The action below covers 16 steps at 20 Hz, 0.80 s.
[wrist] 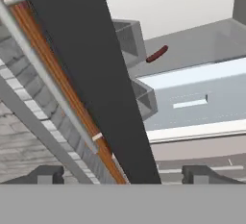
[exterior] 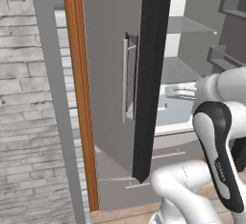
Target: Move the hot dog bun to the plate on the dining table and place the condiment next to that plate. Then navigate to the fridge and take the sausage and place it on the plate as well.
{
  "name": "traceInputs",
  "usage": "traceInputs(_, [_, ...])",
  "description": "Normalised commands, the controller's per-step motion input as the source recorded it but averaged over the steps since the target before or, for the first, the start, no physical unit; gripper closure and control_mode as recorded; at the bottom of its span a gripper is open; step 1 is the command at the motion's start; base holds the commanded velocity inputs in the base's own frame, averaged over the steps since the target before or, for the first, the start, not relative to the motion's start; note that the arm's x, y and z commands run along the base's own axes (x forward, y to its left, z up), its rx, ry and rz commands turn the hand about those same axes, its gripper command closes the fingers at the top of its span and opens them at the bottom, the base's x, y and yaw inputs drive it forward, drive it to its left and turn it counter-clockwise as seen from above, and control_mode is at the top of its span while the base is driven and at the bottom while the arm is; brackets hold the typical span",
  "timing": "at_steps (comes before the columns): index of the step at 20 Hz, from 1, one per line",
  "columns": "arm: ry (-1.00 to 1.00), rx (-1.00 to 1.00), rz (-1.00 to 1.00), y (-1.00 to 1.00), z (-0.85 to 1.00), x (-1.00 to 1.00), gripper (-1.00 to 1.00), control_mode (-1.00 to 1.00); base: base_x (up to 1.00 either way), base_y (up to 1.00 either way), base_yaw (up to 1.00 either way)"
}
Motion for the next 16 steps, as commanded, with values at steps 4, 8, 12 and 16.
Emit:
traceInputs(4, [0.00,0.14,-0.08,-0.99,0.00,0.81,-1.00,-1.00,0.00,0.00,0.00])
traceInputs(8, [0.01,0.16,-0.03,-0.38,0.00,0.96,-1.00,-1.00,0.00,0.00,0.00])
traceInputs(12, [0.01,0.19,0.00,-0.02,0.00,1.00,-1.00,-1.00,0.00,0.00,0.00])
traceInputs(16, [0.08,0.19,0.00,0.00,0.00,1.00,-1.00,-1.00,0.00,0.00,0.00])
